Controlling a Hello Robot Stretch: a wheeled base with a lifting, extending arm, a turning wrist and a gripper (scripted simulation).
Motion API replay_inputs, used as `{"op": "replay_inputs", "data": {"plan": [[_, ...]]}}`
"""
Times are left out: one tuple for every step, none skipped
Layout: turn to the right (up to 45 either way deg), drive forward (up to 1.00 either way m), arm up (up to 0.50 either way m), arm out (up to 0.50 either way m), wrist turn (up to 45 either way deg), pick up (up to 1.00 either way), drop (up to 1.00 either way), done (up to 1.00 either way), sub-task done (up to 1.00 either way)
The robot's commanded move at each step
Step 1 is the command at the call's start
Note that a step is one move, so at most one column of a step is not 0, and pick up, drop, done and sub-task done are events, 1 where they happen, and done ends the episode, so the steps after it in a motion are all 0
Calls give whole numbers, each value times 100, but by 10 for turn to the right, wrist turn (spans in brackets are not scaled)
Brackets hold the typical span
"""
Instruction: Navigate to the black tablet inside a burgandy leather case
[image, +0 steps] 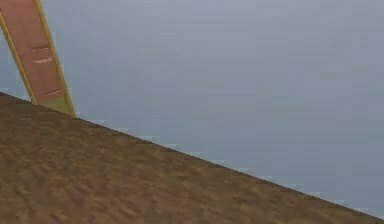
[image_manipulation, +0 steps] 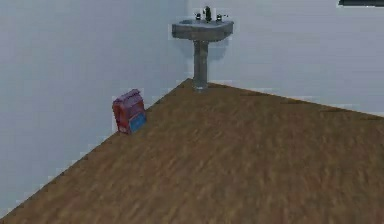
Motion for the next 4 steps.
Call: {"op": "replay_inputs", "data": {"plan": [[0,35,0,0,0,0,0,0,0],[-450,0,0,0,0,0,0,0,0],[0,100,0,0,0,0,0,0,0],[0,100,0,0,0,0,0,0,0]]}}
